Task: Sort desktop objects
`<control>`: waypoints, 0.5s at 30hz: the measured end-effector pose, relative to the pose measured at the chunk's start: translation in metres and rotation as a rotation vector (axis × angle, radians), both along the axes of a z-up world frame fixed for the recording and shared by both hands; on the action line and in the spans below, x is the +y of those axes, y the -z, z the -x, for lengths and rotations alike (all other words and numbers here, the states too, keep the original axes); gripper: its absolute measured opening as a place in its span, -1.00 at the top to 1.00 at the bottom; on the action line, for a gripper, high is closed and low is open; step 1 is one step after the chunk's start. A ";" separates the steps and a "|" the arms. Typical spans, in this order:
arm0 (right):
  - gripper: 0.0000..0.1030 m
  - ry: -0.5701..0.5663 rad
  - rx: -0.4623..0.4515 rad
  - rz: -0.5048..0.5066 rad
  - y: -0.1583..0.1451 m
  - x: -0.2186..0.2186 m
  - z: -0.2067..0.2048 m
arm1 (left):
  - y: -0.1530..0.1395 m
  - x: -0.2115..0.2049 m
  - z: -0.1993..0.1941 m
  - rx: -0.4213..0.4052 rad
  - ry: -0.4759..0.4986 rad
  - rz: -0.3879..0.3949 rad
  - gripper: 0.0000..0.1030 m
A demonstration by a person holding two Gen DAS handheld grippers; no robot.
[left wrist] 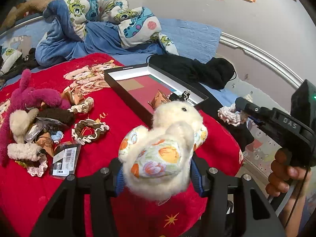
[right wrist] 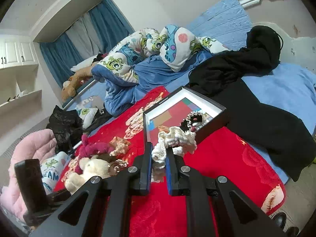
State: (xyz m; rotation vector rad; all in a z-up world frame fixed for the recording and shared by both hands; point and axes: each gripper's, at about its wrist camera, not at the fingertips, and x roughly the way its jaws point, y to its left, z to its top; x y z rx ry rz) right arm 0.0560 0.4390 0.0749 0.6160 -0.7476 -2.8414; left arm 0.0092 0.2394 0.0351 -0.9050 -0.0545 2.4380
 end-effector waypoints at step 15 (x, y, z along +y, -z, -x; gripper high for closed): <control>0.74 0.035 0.025 -0.016 0.014 0.009 0.035 | -0.019 0.038 0.063 0.053 0.003 0.034 -0.07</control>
